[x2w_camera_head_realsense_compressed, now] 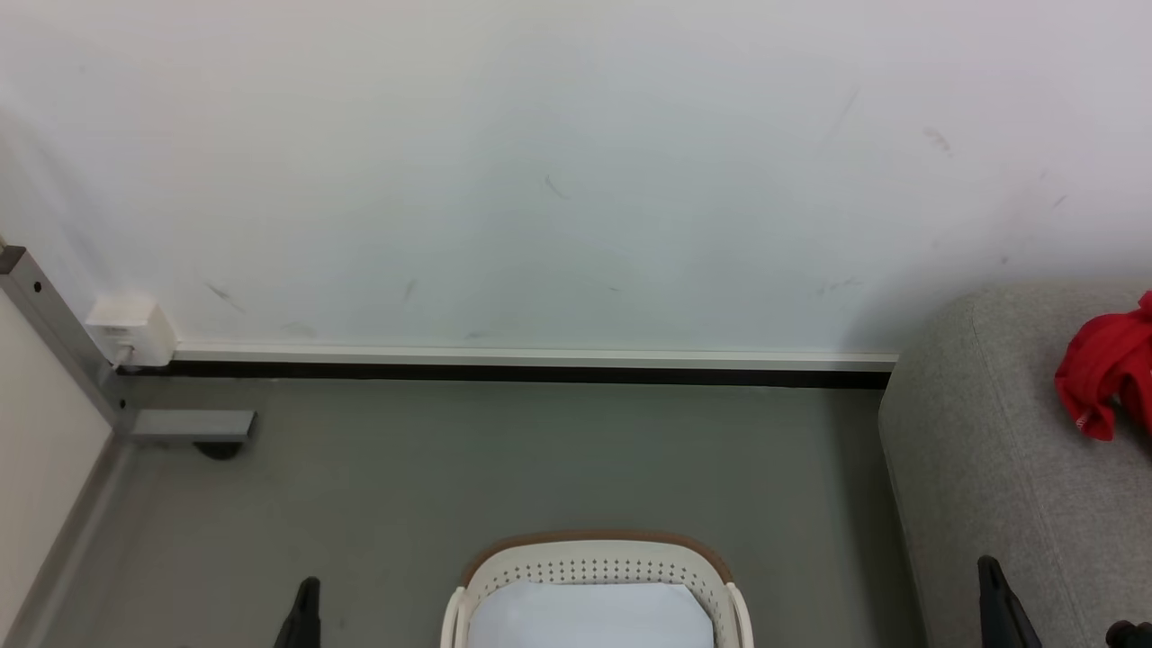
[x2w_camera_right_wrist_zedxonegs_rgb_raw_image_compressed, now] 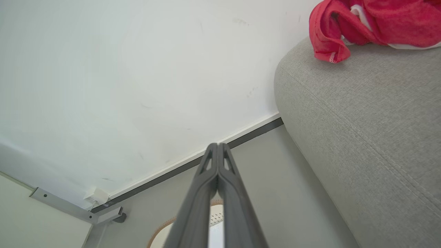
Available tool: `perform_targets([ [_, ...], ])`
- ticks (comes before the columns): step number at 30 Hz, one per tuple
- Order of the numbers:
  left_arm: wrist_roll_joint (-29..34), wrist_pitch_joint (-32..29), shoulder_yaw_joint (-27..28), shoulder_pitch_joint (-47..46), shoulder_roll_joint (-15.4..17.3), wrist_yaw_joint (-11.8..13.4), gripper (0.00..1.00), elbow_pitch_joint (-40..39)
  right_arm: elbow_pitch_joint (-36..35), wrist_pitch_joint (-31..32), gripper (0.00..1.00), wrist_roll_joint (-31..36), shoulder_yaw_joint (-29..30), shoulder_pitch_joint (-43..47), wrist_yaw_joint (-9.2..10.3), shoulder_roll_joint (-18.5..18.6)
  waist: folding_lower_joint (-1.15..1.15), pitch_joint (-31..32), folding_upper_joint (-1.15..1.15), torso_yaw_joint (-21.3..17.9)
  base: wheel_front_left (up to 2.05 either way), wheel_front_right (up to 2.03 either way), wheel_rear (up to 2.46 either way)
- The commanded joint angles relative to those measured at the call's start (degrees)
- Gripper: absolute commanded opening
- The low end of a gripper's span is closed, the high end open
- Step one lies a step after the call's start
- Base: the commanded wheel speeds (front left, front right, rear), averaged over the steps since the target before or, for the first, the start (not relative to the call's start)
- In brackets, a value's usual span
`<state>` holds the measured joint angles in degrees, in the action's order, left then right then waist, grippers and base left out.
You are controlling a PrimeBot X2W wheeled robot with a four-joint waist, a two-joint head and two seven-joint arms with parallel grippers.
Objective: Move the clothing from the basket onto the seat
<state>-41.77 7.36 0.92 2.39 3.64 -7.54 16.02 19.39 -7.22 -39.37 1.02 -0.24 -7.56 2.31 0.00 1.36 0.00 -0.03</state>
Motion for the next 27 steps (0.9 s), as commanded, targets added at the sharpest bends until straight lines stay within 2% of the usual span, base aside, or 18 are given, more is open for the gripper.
perform_targets([
  [1,-2.57,-0.54,0.42,-1.51,0.08,0.02,0.00,-0.97,-1.14,0.40,0.00,-2.26,0.50,-1.81,0.03,0.51,0.00,-0.02,0.00,0.00,0.00,0.00,0.00],
  [27,-20.33,-5.51,2.40,-4.28,-0.17,0.04,0.00,-1.42,-2.81,5.37,0.00,-21.02,2.40,-3.57,0.06,0.64,0.00,-0.45,0.00,0.01,0.00,0.00,0.00],
])
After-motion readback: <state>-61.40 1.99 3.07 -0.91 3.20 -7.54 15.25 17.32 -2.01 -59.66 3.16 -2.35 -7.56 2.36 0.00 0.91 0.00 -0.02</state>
